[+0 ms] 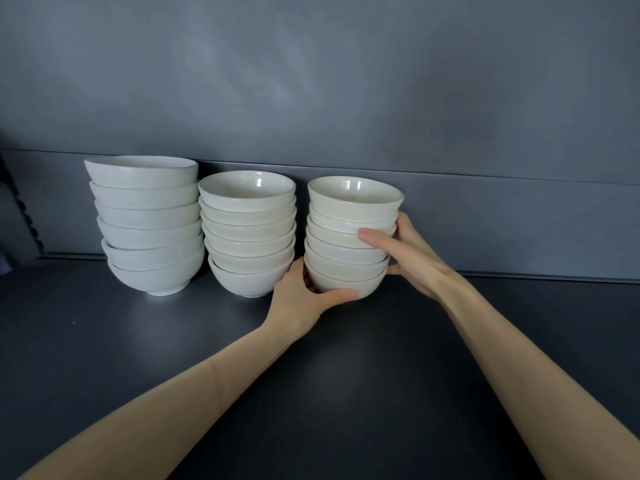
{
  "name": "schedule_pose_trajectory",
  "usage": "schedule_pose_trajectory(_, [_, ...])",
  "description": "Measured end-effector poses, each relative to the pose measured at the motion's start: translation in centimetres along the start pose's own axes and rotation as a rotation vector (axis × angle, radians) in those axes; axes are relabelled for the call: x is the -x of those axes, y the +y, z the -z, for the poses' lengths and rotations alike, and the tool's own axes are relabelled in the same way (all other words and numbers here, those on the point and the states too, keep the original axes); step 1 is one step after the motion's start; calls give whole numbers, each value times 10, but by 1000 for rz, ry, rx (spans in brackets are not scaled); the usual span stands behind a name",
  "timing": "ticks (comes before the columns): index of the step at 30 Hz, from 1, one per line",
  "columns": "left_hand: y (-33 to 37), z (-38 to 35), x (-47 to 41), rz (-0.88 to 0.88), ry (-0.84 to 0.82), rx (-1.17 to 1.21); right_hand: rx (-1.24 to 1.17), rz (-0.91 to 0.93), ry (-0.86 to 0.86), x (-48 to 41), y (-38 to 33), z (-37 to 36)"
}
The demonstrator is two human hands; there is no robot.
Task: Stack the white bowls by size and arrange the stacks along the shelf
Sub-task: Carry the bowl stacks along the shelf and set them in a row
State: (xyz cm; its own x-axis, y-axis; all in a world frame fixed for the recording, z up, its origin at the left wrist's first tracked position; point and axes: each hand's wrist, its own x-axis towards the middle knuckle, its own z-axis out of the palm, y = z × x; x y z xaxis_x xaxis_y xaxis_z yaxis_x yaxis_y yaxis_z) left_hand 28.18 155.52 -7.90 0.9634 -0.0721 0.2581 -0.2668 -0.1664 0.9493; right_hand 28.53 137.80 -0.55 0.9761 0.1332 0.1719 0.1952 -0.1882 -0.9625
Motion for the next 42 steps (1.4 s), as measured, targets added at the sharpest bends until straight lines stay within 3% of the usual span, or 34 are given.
schedule_pose_trajectory(31, [-4,-1,-2,-38,23,8,12,6,49,-3,3,-3])
schedule_pose_trajectory(42, [9,4,0,35,-21,-124,72,-46,16,0,-5,1])
